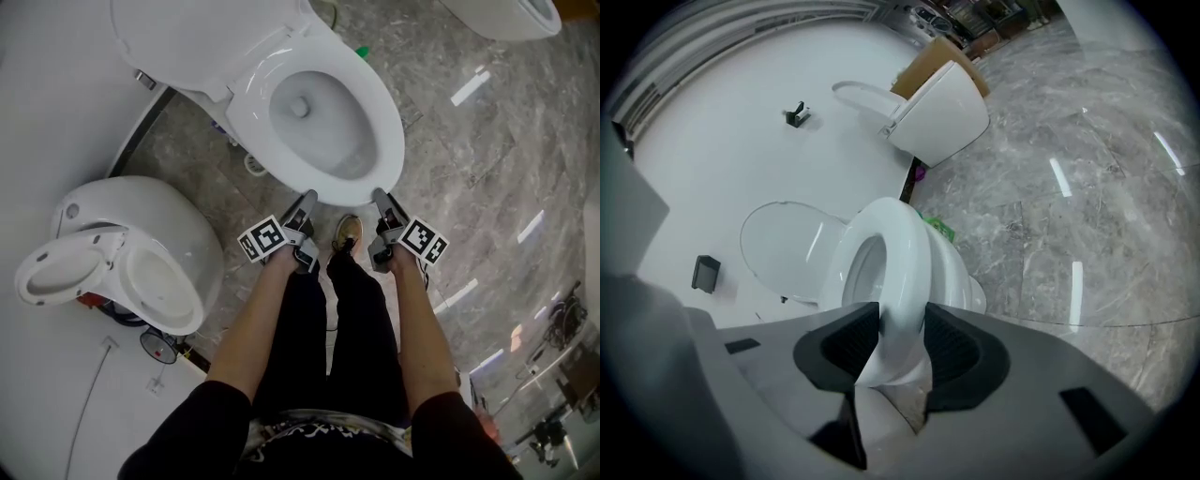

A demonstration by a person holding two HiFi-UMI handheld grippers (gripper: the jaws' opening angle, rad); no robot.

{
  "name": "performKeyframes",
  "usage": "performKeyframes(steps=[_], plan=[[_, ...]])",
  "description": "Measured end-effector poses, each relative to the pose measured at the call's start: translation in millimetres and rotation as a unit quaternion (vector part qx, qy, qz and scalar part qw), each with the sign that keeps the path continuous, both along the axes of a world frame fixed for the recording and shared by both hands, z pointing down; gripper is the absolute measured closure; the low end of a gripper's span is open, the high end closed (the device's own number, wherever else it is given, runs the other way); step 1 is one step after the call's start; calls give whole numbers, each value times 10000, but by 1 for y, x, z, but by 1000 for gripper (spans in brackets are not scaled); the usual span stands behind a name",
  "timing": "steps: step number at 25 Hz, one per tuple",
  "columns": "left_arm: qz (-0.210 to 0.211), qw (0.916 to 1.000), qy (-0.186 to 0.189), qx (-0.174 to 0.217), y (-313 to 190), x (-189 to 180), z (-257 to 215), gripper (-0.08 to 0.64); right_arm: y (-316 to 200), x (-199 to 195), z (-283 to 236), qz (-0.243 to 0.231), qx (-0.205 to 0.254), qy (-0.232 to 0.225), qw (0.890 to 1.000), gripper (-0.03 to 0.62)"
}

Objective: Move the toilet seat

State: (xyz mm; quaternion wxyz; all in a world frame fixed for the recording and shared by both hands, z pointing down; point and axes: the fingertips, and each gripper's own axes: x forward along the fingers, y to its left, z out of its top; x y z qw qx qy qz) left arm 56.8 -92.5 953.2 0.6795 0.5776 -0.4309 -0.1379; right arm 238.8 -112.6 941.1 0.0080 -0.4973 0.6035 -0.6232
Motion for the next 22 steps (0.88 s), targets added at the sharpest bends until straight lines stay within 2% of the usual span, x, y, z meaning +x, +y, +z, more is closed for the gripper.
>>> performKeyframes(steps=[5, 10, 12, 14, 16, 22], plan=[[-243, 9993, 261, 117, -1, -3, -26, 403, -1, -3, -36, -171, 202, -30, 9996, 443], [-276, 9982, 378, 363, -7, -3, -64, 385, -9, -8, -86, -263, 482, -33, 9985, 446], [-453, 9964, 578, 430, -12, -4, -80, 383, -13, -12, -106, -286, 616, -28, 9977, 448], [-768, 9912, 956, 503, -19, -4, -102, 382, -18, -16, -126, -323, 755, -20, 9966, 448], [-999, 9866, 1162, 565, -24, -6, -121, 380, -22, -21, -145, -385, 887, -60, 9953, 448], [-1349, 9816, 1116, 765, -38, -25, -168, 367, -41, -49, -205, -750, 1349, -282, 9876, 447]])
